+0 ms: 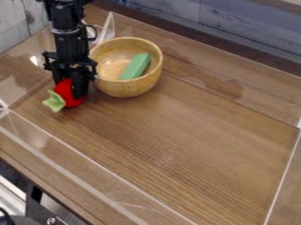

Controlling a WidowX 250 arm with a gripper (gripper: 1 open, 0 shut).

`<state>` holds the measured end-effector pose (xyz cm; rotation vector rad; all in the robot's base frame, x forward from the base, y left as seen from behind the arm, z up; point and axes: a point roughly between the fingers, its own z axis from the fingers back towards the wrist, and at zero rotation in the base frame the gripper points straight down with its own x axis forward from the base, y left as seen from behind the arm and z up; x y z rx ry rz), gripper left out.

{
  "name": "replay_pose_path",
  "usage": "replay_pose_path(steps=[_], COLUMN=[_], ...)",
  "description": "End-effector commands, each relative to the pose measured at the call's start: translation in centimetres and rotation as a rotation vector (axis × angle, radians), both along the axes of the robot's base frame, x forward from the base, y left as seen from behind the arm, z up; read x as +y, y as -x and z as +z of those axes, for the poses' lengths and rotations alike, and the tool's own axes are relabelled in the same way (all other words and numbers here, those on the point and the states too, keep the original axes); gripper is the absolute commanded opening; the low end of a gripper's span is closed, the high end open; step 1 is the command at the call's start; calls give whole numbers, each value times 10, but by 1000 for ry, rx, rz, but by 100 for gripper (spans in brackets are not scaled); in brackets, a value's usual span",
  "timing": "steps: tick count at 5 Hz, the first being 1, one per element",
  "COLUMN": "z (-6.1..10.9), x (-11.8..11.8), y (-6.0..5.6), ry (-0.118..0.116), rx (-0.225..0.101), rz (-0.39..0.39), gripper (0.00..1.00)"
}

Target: Move the red object to the left side of the table

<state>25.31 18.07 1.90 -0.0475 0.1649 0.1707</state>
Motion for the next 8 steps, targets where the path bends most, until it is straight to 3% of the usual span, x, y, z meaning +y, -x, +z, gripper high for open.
replay_pose_path(steps=[1, 2, 3, 5, 8], z=[6, 7, 12, 47, 128], x=[10, 10, 9, 1, -23], y=[-1, -1, -1, -3, -15], ry=[-30, -32, -30, -14, 27], rx=[-13, -10, -13, -79, -195], rz=[35, 40, 45, 53, 19], gripper=[0, 100, 100, 100, 100])
